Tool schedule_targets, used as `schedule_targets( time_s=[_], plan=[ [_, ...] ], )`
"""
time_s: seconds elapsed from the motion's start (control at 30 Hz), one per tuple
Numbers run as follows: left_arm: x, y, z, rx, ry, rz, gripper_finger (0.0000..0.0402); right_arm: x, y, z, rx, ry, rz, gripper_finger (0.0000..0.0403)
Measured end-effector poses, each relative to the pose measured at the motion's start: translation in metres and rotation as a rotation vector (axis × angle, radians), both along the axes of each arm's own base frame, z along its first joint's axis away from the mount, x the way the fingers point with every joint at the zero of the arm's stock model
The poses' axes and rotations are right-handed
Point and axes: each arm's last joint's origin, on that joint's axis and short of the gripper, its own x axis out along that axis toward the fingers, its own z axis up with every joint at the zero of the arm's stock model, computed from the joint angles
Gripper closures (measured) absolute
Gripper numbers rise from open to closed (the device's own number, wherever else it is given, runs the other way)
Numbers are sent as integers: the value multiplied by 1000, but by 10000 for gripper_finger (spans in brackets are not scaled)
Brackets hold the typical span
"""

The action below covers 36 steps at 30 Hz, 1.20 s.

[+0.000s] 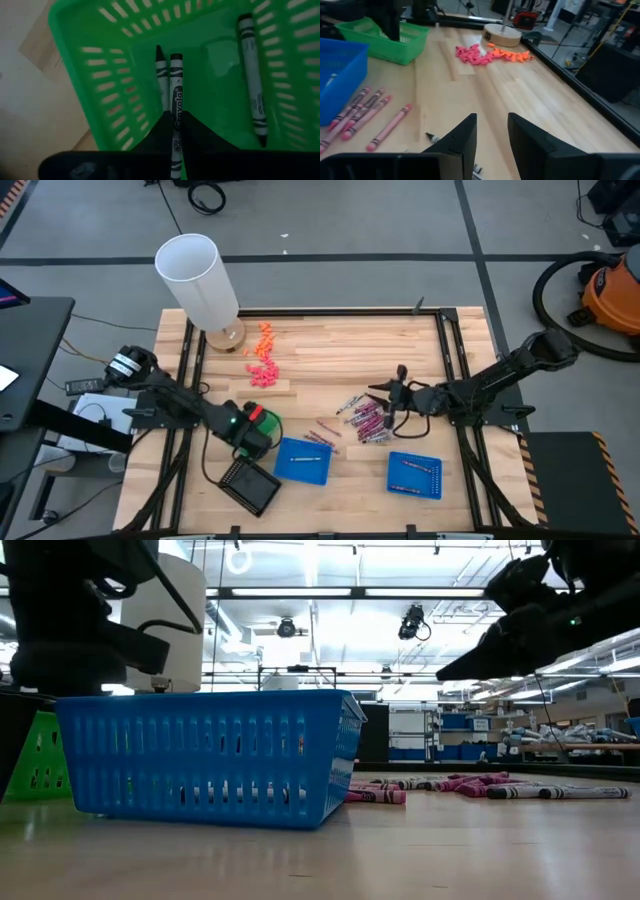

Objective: Sort crayons
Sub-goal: Put the black crayon into the green basket

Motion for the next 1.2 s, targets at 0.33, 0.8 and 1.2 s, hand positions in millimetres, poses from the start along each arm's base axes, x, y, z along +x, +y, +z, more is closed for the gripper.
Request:
schedule_targets(
  time_s=[0.33,0.8,1.2],
  plan=[
    [8,4,0,-49,-50,37,290,4,-12,6,-114,-7,-26,283],
    [48,-8,68,194,-235,-311,221,30,-31,14,8,69,243,283],
    [98,2,124,653,-579,-431,221,69,-16,15,106,469,301,283]
  ],
)
